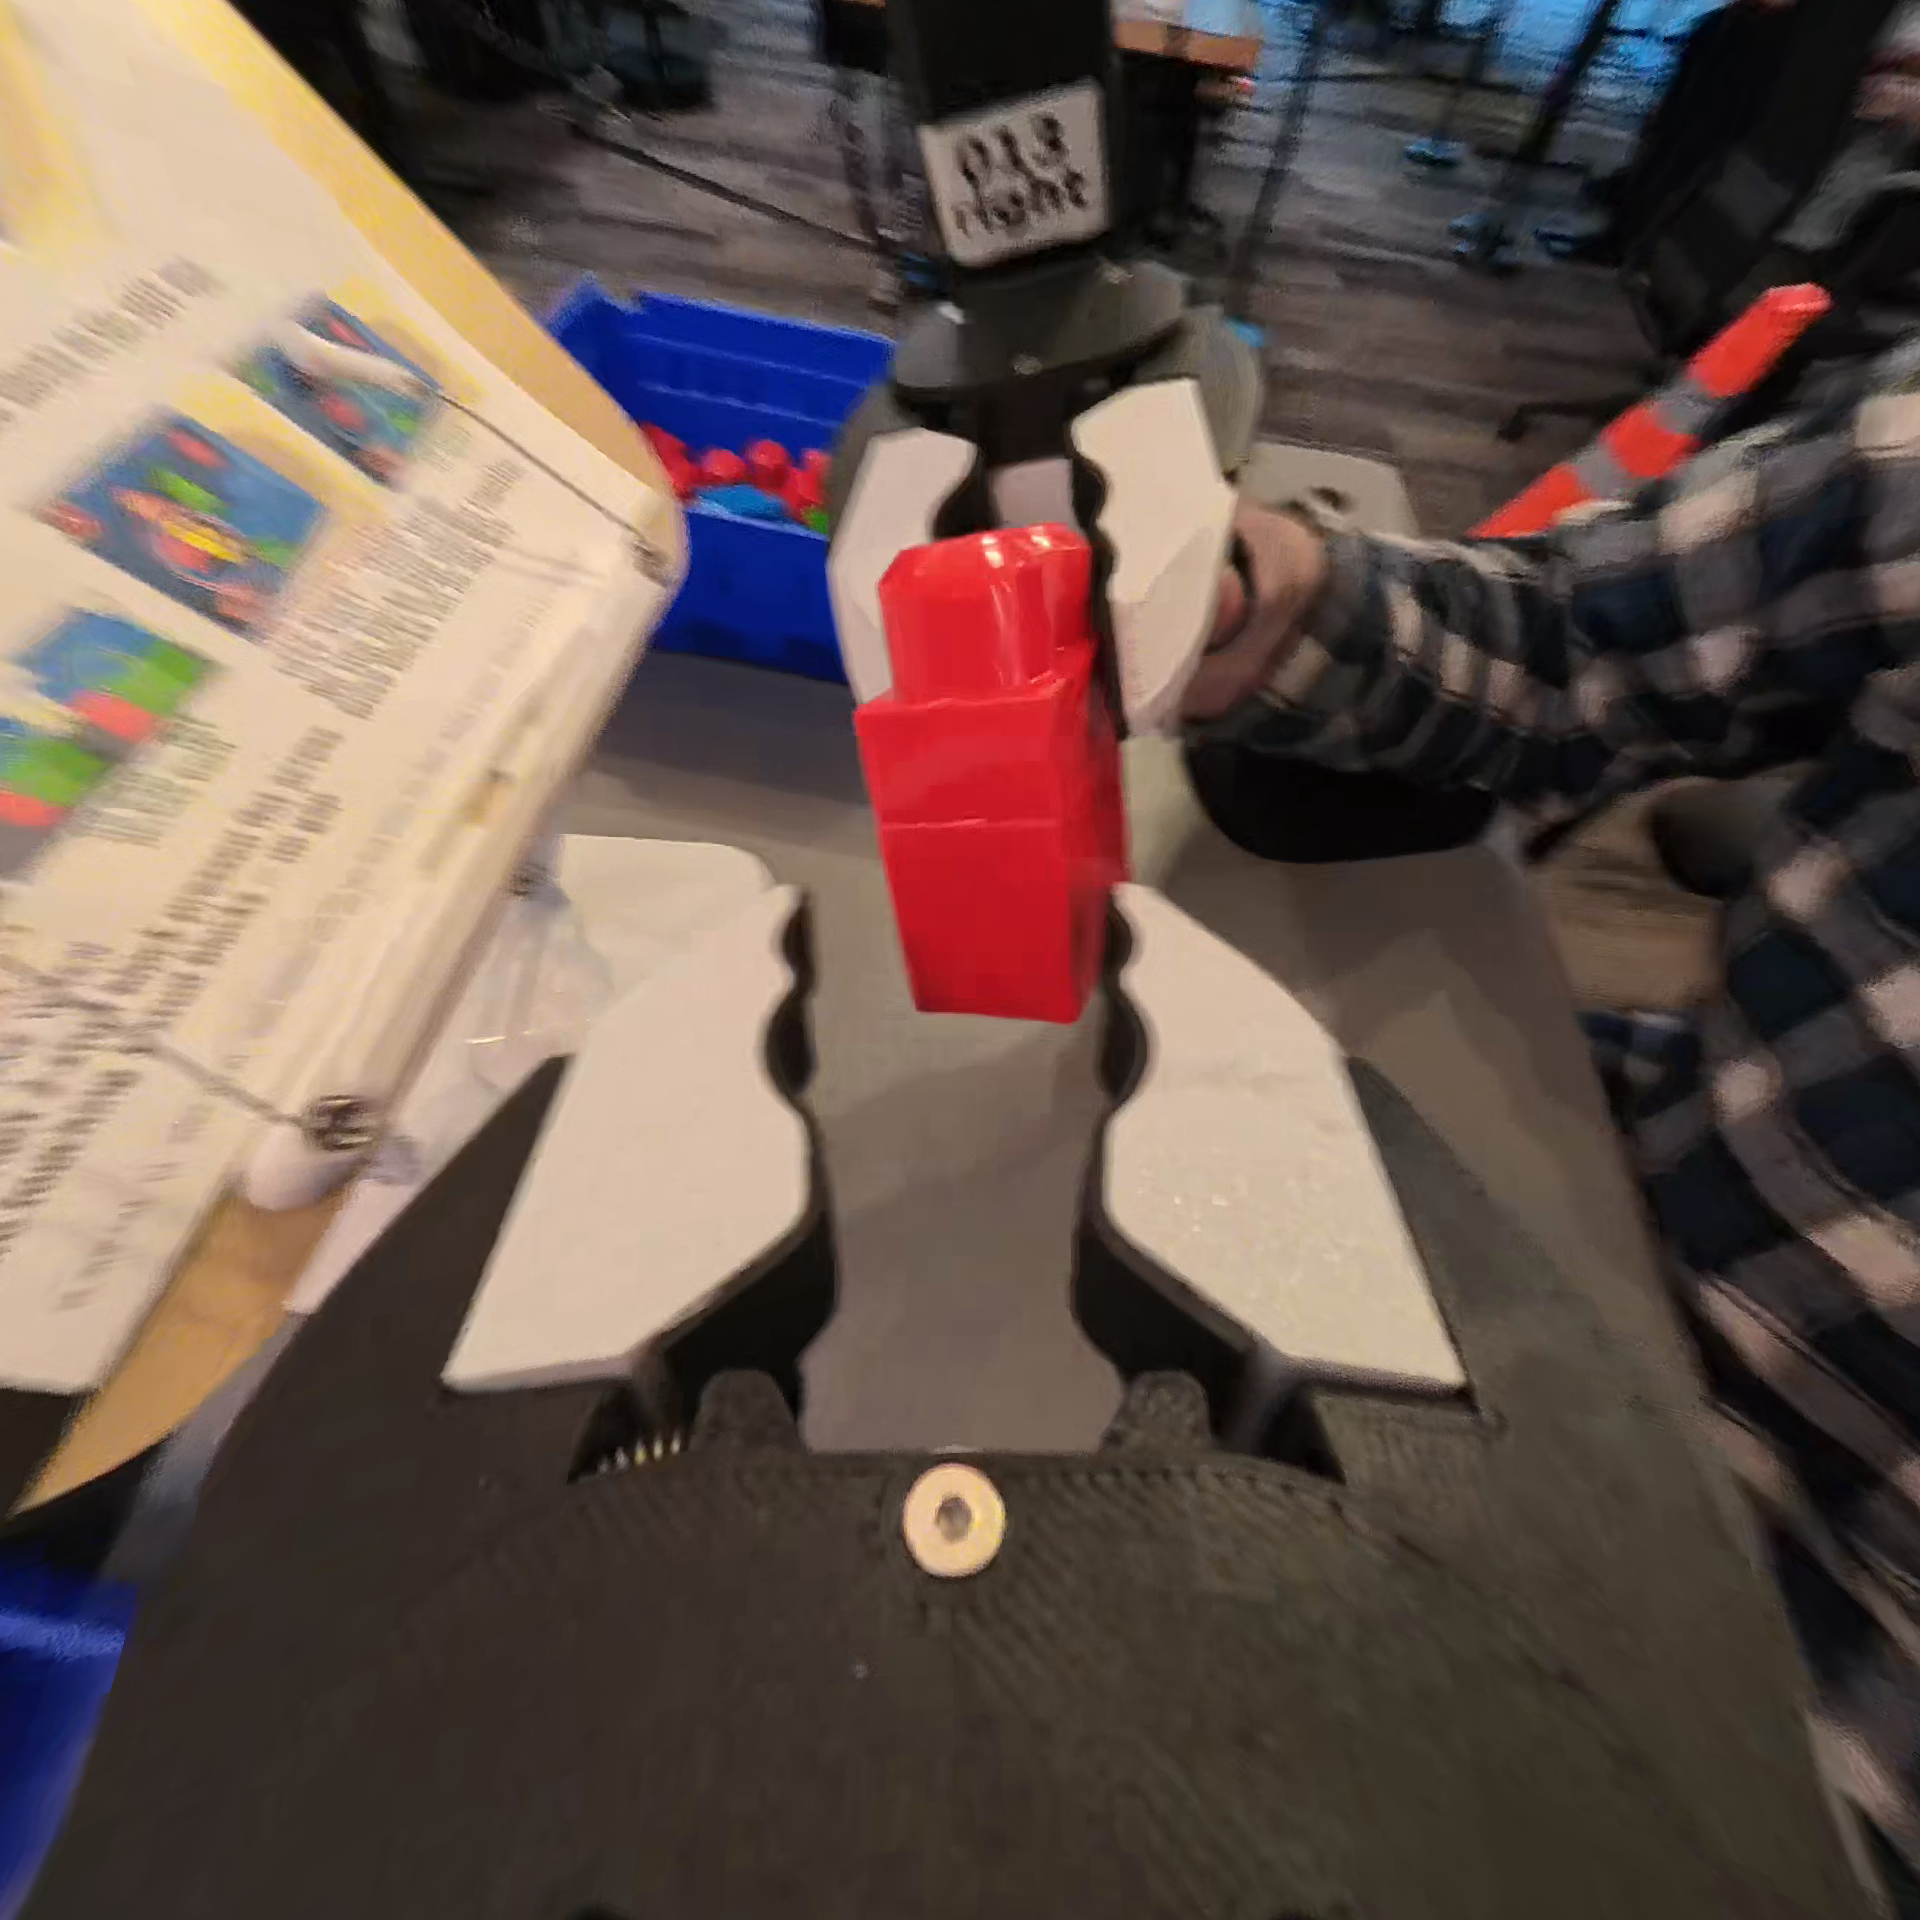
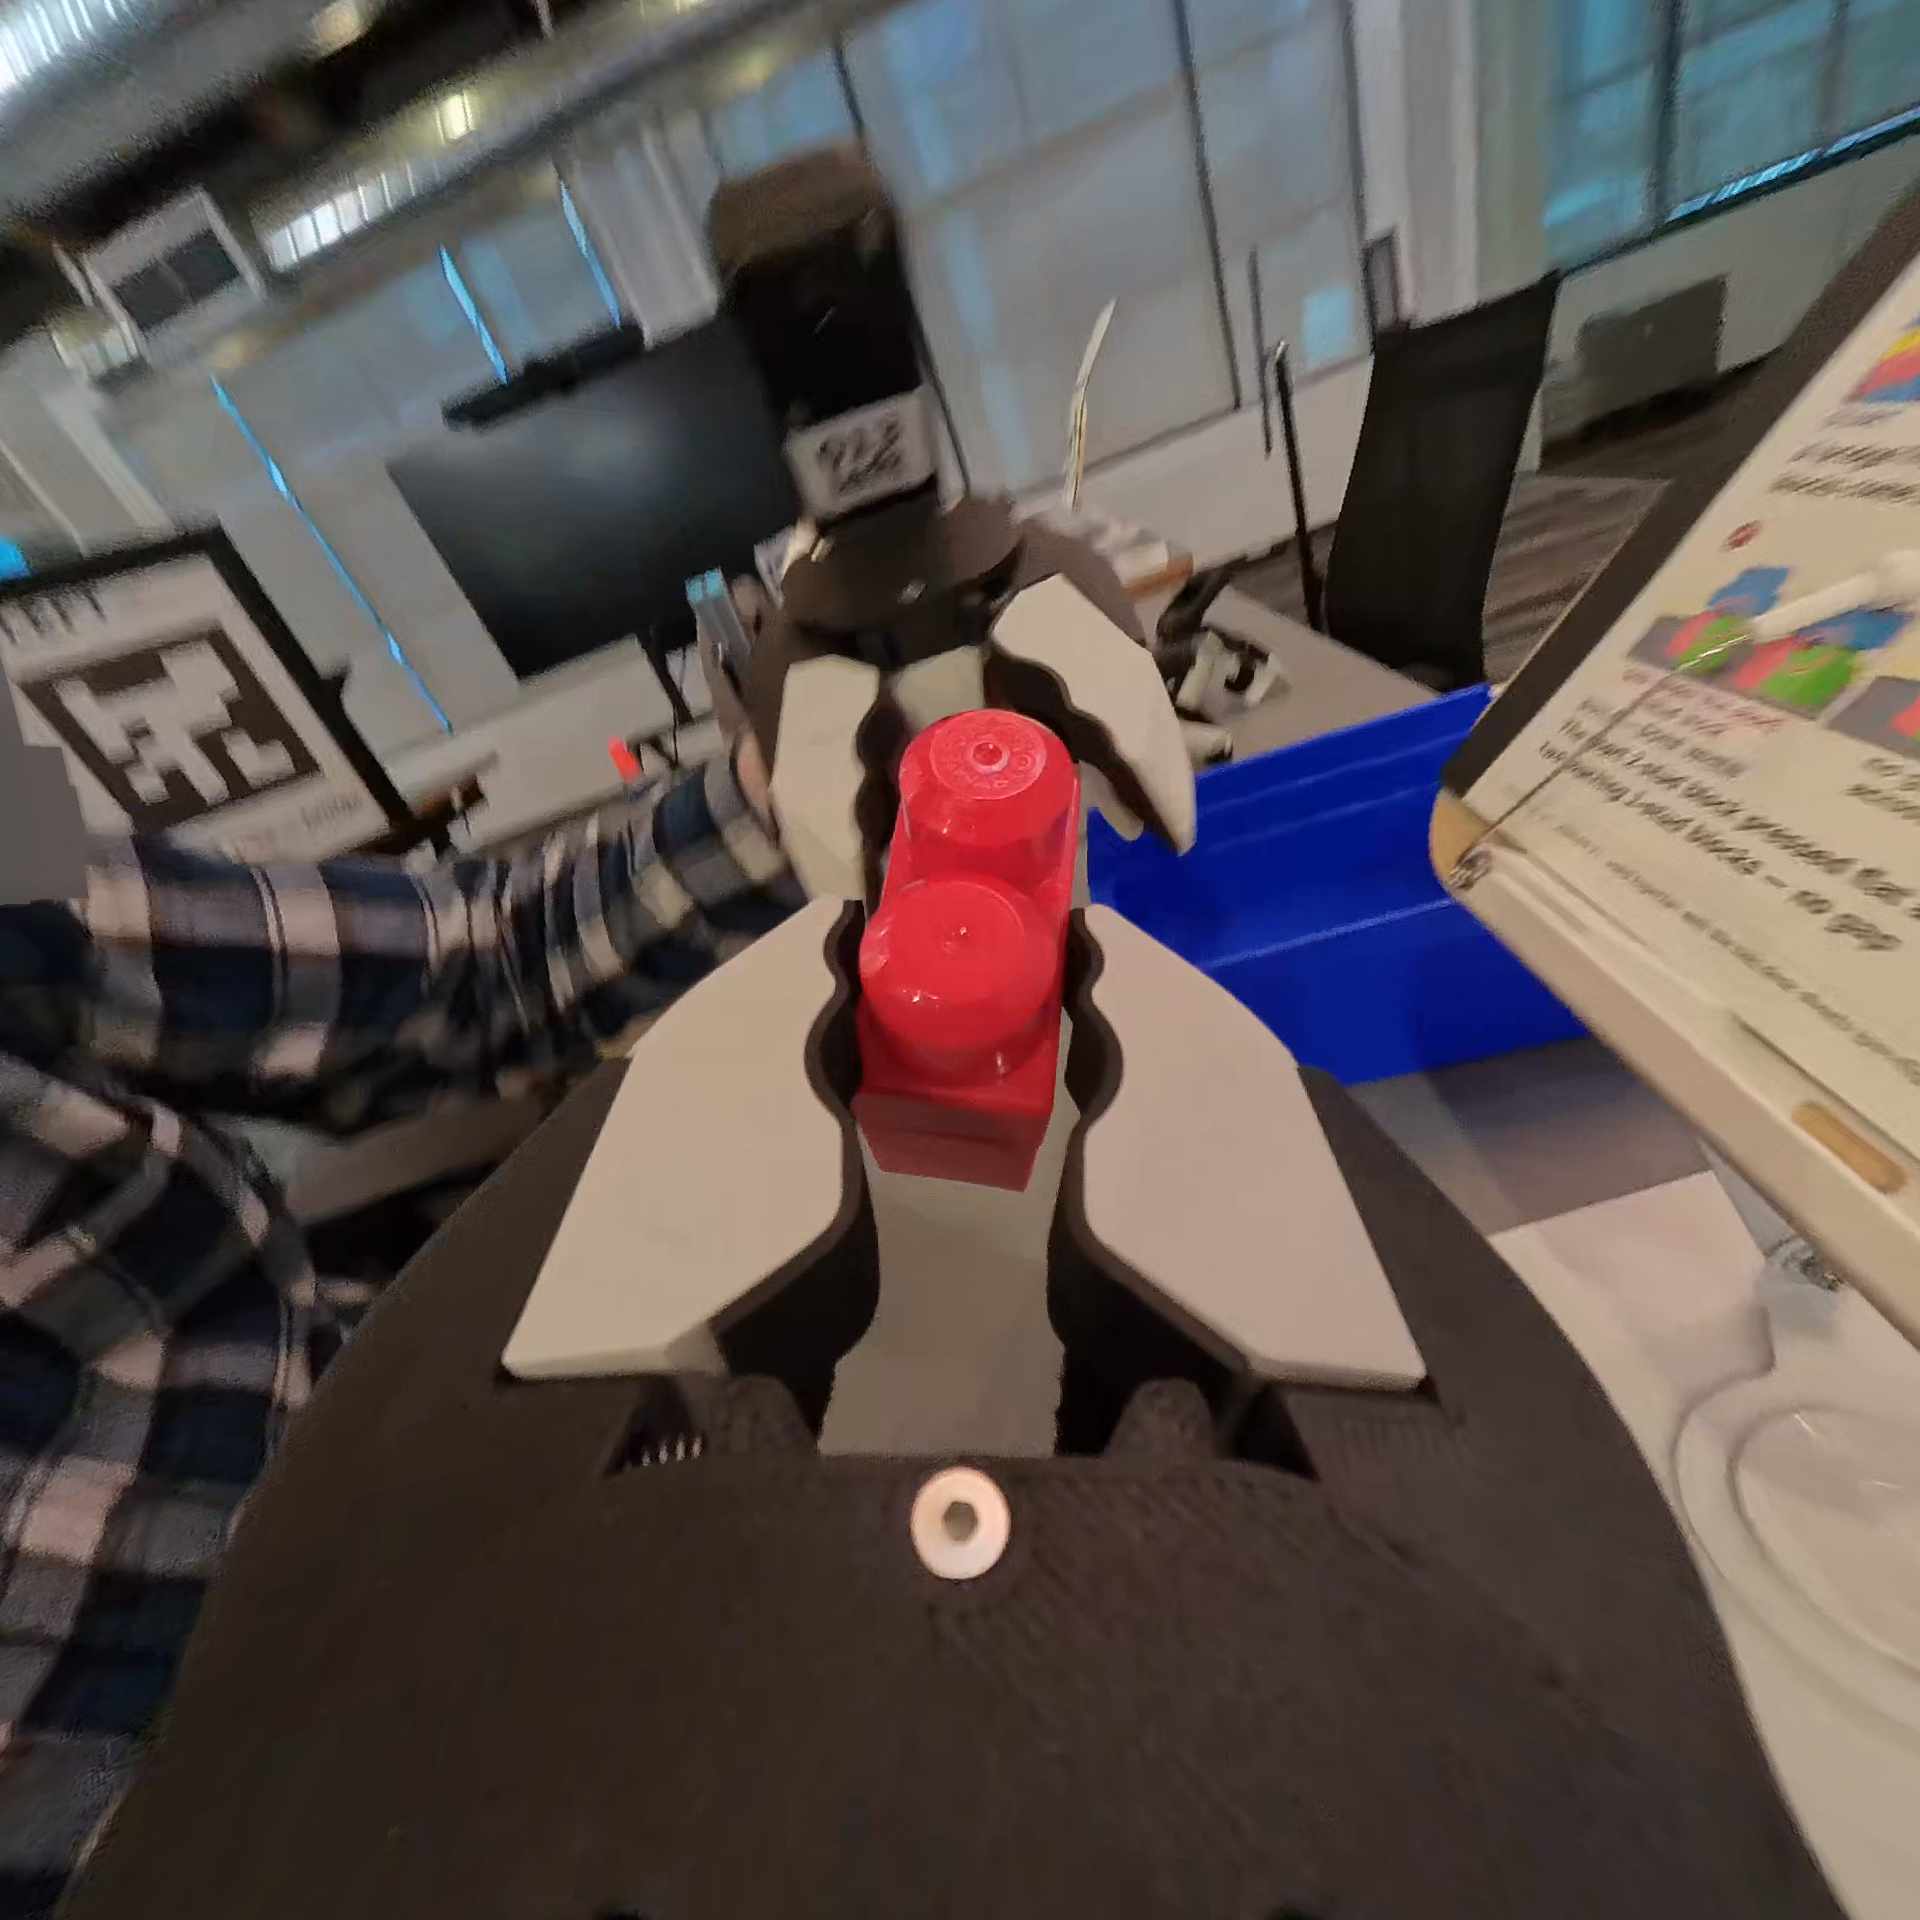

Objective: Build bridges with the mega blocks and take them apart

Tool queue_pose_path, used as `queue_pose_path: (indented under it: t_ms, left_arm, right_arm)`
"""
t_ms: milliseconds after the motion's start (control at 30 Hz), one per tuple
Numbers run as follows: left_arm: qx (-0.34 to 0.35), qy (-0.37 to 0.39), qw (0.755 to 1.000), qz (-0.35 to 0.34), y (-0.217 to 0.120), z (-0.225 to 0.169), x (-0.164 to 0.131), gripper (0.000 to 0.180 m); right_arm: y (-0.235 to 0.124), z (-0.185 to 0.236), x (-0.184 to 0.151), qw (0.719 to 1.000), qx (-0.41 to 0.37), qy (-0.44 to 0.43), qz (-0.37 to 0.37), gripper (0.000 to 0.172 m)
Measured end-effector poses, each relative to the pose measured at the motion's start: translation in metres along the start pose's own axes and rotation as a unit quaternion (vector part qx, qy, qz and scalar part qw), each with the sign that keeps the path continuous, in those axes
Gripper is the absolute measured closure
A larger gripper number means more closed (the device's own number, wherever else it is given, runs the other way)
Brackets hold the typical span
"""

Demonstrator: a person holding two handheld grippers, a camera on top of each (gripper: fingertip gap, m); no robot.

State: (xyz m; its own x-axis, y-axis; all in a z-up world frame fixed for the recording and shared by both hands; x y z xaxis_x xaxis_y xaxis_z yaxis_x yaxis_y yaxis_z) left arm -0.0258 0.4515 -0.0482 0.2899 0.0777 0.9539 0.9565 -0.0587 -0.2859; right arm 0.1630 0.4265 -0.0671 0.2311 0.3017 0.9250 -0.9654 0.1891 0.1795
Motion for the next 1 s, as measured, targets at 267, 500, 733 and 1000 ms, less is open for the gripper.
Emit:
queue_pose_path:
  t_ms: [267,500,733,1000]
  left_arm:
    - [0.330,0.274,0.904,0.009,0.026,-0.029,0.001,0.067]
    - [0.379,0.305,0.873,0.026,0.065,-0.036,0.000,0.081]
    - [0.374,0.300,0.877,0.021,0.069,-0.022,0.003,0.077]
    - [0.349,0.339,0.873,0.024,0.066,-0.021,0.000,0.096]
  right_arm:
    - [-0.018,-0.009,0.006,0.985,-0.126,-0.007,-0.118,0.135]
    - [-0.016,0.007,0.008,0.968,-0.187,-0.105,-0.132,0.134]
    - [-0.005,0.019,0.000,0.960,-0.186,-0.151,-0.142,0.135]
    - [0.000,0.019,-0.005,0.960,-0.192,-0.155,-0.131,0.135]
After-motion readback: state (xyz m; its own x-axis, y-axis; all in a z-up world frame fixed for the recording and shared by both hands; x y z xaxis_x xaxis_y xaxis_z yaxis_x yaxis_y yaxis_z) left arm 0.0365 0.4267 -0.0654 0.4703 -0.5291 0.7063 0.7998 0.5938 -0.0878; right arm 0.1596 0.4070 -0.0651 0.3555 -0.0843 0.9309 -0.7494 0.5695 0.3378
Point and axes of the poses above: each gripper's, where its closed fingertips meet, y out along the fingers, x out of its top, z = x × y across the jaws, the point moved 9 cm from there along -y, back along the fingers, and after that the axes turned 9 degrees about -z, right-handed, at the moved point
